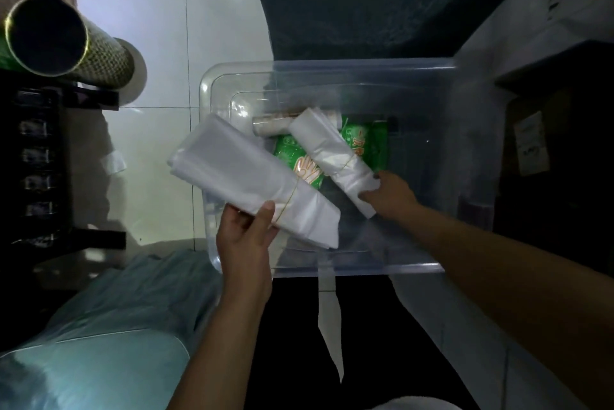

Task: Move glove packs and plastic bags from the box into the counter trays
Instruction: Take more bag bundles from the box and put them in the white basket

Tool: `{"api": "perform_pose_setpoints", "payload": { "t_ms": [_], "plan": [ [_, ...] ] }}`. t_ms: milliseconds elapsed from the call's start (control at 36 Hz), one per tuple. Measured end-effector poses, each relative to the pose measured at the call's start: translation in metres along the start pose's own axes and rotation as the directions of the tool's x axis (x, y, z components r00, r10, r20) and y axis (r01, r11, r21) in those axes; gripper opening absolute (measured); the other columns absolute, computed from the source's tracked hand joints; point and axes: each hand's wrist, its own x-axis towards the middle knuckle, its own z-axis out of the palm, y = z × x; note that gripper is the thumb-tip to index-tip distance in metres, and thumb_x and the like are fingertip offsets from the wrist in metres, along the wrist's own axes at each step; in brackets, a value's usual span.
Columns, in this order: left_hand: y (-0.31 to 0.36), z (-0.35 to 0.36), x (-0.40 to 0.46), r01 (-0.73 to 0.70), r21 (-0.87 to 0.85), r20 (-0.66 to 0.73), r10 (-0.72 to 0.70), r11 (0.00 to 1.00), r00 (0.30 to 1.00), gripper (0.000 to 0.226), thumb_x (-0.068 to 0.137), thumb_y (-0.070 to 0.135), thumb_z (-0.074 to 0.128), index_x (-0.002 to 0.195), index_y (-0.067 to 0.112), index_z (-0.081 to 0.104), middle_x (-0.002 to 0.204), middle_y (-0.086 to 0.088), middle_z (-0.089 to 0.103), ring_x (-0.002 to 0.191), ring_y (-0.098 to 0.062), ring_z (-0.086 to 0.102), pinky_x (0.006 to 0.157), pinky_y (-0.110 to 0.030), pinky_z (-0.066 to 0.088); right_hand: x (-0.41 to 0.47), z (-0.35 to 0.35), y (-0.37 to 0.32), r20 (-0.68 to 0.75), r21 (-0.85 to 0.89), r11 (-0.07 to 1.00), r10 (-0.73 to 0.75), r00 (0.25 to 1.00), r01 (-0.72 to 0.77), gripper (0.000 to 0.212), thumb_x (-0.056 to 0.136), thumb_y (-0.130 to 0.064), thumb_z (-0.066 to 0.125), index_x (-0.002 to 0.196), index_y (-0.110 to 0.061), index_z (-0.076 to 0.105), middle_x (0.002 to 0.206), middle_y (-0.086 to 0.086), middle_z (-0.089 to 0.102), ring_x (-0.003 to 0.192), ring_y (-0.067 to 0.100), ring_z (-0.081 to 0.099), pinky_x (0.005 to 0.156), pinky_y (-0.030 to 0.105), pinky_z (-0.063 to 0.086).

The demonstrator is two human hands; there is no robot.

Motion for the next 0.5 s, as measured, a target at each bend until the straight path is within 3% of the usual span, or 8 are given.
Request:
{"api": "perform_pose_setpoints", "payload": {
  "t_ms": [111, 194, 278, 361, 444, 500],
  "plan": [
    [0.000, -0.005, -0.006, -0.055, -0.027, -0.008, 0.055, 0.998, 0.998, 0.038, 0.090, -0.003, 0.062, 0.102, 0.031, 0.072, 0.107, 0.003, 0.075, 0.101, -0.012, 0.069, 0.080, -0.029, 0.056, 0.042, 0.010, -0.034, -0.028, -0.059, 0.995, -0.087, 0.996, 0.085, 0.066, 0.080, -0.022, 0.075, 0.137, -0.005, 0.048, 0.135, 0.020, 0.056, 0.119, 0.035, 0.056, 0.084, 0.025, 0.039],
    [-0.006, -0.005, -0.005, -0.058, -0.023, -0.025, 0.057, 0.998, 0.998, 0.033, 0.089, -0.001, 0.063, 0.105, 0.026, 0.070, 0.110, 0.000, 0.075, 0.104, -0.016, 0.068, 0.087, -0.036, 0.053, 0.067, 0.021, -0.050, -0.047, -0.091, 0.995, -0.055, 0.997, 0.050, 0.082, 0.078, -0.019, 0.077, 0.146, -0.009, 0.033, 0.144, 0.019, 0.046, 0.126, 0.036, 0.051, 0.097, 0.035, 0.045],
    [-0.013, -0.005, -0.003, -0.061, -0.021, -0.040, 0.060, 0.998, 0.997, 0.032, 0.087, 0.003, 0.065, 0.105, 0.028, 0.072, 0.114, -0.003, 0.074, 0.108, -0.019, 0.068, 0.092, -0.038, 0.052, 0.082, 0.031, -0.054, -0.097, -0.149, 0.989, -0.027, 0.995, 0.012, 0.084, 0.079, -0.019, 0.076, 0.147, -0.010, 0.028, 0.145, 0.019, 0.039, 0.127, 0.039, 0.047, 0.101, 0.045, 0.045],
    [-0.017, -0.005, 0.001, -0.066, -0.036, -0.038, 0.065, 0.997, 0.997, 0.034, 0.088, 0.003, 0.065, 0.105, 0.032, 0.072, 0.115, -0.001, 0.073, 0.109, -0.018, 0.068, 0.087, -0.032, 0.054, 0.087, 0.038, -0.054, -0.143, -0.186, 0.983, -0.028, 0.989, 0.000, 0.063, 0.083, -0.020, 0.072, 0.137, -0.008, 0.041, 0.137, 0.019, 0.048, 0.121, 0.038, 0.053, 0.098, 0.047, 0.047],
    [-0.015, -0.005, 0.000, -0.076, -0.051, -0.044, 0.074, 0.996, 0.996, 0.038, 0.089, 0.001, 0.063, 0.105, 0.034, 0.073, 0.114, 0.002, 0.074, 0.107, -0.015, 0.069, 0.083, -0.028, 0.055, 0.084, 0.040, -0.054, -0.143, -0.053, 0.998, 0.031, 0.989, -0.039, 0.033, 0.091, -0.018, 0.063, 0.121, -0.004, 0.061, 0.122, 0.016, 0.064, 0.109, 0.032, 0.063, 0.084, 0.031, 0.049],
    [-0.011, -0.004, -0.004, -0.076, -0.061, -0.062, 0.073, 0.995, 0.995, 0.041, 0.090, -0.001, 0.062, 0.104, 0.036, 0.073, 0.113, 0.004, 0.074, 0.106, -0.013, 0.069, 0.082, -0.026, 0.055, 0.077, 0.037, -0.053, -0.121, -0.039, 0.999, 0.010, 0.993, -0.015, 0.028, 0.091, -0.015, 0.063, 0.116, -0.002, 0.065, 0.114, 0.016, 0.068, 0.103, 0.031, 0.066, 0.074, 0.028, 0.046]
  ]
}}
